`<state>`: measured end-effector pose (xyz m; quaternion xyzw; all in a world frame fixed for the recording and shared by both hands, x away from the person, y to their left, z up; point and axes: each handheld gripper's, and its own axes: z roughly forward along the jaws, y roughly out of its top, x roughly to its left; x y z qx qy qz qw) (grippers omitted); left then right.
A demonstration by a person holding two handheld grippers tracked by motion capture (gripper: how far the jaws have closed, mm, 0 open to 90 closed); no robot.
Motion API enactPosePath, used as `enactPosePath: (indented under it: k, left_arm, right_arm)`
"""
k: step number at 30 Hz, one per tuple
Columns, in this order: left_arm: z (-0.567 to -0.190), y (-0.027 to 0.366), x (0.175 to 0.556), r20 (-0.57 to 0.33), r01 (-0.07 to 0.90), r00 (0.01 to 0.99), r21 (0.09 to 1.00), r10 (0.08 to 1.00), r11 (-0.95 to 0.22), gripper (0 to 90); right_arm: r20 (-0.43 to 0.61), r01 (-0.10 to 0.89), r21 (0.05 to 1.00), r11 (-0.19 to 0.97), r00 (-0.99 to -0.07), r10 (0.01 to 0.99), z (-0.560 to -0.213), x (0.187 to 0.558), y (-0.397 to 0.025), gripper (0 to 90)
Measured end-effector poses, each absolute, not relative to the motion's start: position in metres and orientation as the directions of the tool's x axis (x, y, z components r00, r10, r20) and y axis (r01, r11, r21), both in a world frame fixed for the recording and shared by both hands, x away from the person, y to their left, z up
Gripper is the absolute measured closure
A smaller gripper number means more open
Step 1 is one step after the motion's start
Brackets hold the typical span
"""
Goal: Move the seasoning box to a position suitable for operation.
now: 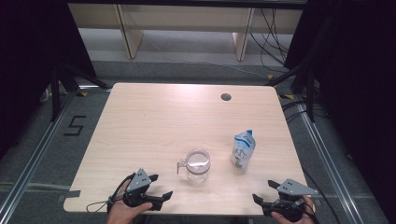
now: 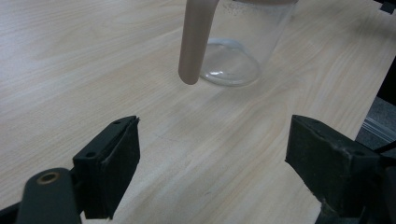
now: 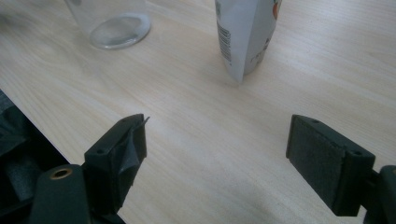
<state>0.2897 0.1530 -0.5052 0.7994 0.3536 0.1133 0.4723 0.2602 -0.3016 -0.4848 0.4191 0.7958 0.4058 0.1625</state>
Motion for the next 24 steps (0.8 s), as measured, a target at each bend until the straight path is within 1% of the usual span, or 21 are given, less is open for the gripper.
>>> enactPosePath:
  k: [3,4,5,8,9,12,13,14,15,17,18,22,24]
  left_arm:
    - [-0.505,0.153,0.291,-0.139,0.452,0.719,0.838,0.681,-0.305,17.1]
    - [-0.504,0.153,0.291,-0.139,0.451,0.717,0.84,0.683,-0.302,17.3]
    - [-0.504,0.153,0.292,-0.134,0.445,0.72,0.842,0.681,-0.305,18.0]
    - [-0.503,0.152,0.294,-0.116,0.44,0.72,0.838,0.684,-0.322,19.7]
    - [-0.503,0.15,0.295,-0.128,0.436,0.719,0.849,0.683,-0.299,20.1]
    - [-0.501,0.149,0.298,-0.094,0.416,0.732,0.846,0.675,-0.334,22.0]
    - [-0.501,0.147,0.298,-0.107,0.421,0.725,0.851,0.68,-0.314,22.3]
    - [-0.5,0.147,0.299,-0.094,0.417,0.729,0.847,0.678,-0.331,22.7]
    - [-0.5,0.146,0.299,-0.089,0.415,0.727,0.847,0.681,-0.332,23.0]
    - [-0.5,0.146,0.301,-0.092,0.408,0.734,0.852,0.673,-0.329,23.4]
    - [-0.5,0.145,0.301,-0.096,0.413,0.73,0.851,0.677,-0.324,23.7]
    - [-0.499,0.144,0.301,-0.104,0.421,0.723,0.85,0.683,-0.316,24.4]
    - [-0.498,0.143,0.302,-0.105,0.421,0.72,0.851,0.686,-0.312,24.9]
  right_arm:
    - [0.065,0.518,0.787,0.335,-0.61,0.79,-0.486,0.263,-0.303,21.1]
    - [0.088,0.537,0.785,0.31,-0.591,0.802,-0.486,0.261,-0.301,20.9]
    - [0.068,0.527,0.782,0.333,-0.604,0.794,-0.486,0.262,-0.302,20.9]
    - [0.066,0.528,0.781,0.333,-0.6,0.797,-0.486,0.262,-0.301,21.3]
    - [0.061,0.52,0.786,0.334,-0.603,0.795,-0.487,0.263,-0.301,21.3]
    - [0.068,0.52,0.789,0.328,-0.604,0.794,-0.487,0.263,-0.302,21.2]
    - [0.078,0.527,0.788,0.319,-0.599,0.797,-0.486,0.262,-0.303,21.2]
    - [0.07,0.517,0.793,0.323,-0.604,0.794,-0.486,0.262,-0.304,21.3]
    - [0.105,0.538,0.792,0.288,-0.584,0.805,-0.486,0.26,-0.302,21.3]
    - [0.072,0.513,0.801,0.309,-0.595,0.8,-0.487,0.263,-0.305,21.3]
    - [0.072,0.518,0.798,0.306,-0.588,0.806,-0.487,0.263,-0.305,21.3]
    - [0.076,0.509,0.801,0.314,-0.607,0.791,-0.487,0.263,-0.304,21.3]
    - [0.094,0.527,0.797,0.296,-0.592,0.801,-0.486,0.261,-0.302,21.4]
